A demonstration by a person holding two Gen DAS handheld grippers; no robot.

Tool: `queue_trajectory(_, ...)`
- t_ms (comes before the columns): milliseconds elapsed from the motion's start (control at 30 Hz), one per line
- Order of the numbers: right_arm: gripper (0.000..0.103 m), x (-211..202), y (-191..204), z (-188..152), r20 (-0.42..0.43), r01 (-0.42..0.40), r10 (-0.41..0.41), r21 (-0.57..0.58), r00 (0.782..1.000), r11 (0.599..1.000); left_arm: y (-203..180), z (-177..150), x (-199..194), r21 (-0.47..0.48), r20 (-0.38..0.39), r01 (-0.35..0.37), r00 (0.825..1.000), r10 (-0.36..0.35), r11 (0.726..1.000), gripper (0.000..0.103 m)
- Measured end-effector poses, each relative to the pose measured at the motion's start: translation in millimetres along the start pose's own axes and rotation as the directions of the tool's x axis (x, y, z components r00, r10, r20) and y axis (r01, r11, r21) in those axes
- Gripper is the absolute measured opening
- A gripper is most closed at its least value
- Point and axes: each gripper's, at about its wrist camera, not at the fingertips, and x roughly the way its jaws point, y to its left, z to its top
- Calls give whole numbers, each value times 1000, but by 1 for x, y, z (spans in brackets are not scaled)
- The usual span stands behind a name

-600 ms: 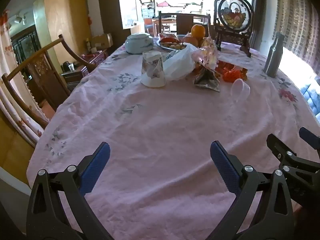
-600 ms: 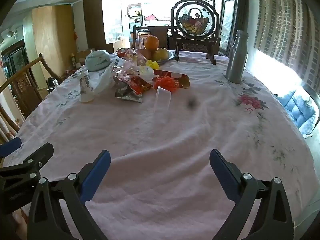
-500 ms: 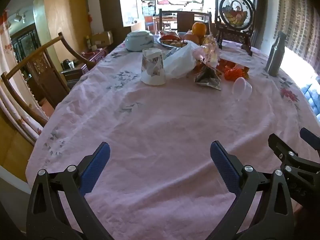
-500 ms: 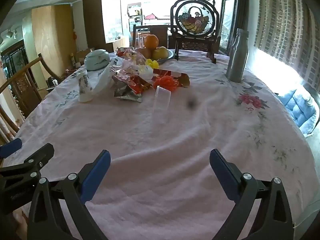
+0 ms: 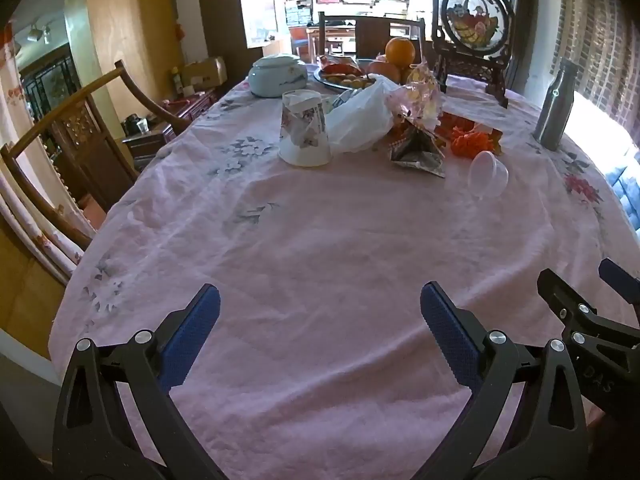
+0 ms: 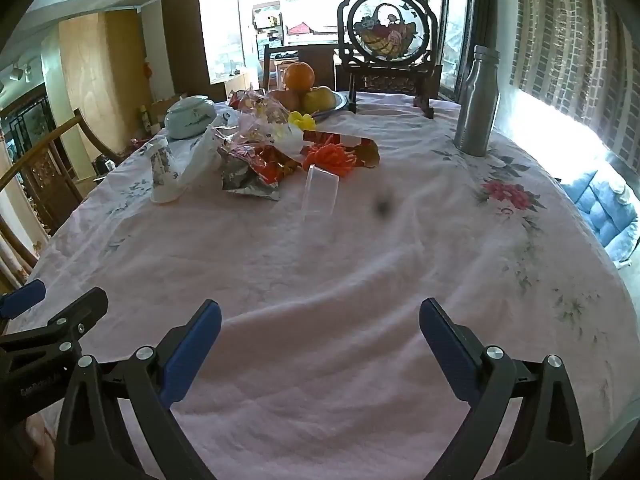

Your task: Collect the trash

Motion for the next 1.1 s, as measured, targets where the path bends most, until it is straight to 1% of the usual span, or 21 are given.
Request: queue_trajectory(1100, 98, -10, -4, -3, 14, 4, -3, -6, 1000, 1000, 2, -2, -7, -5, 7, -5, 1000, 5, 1000, 96)
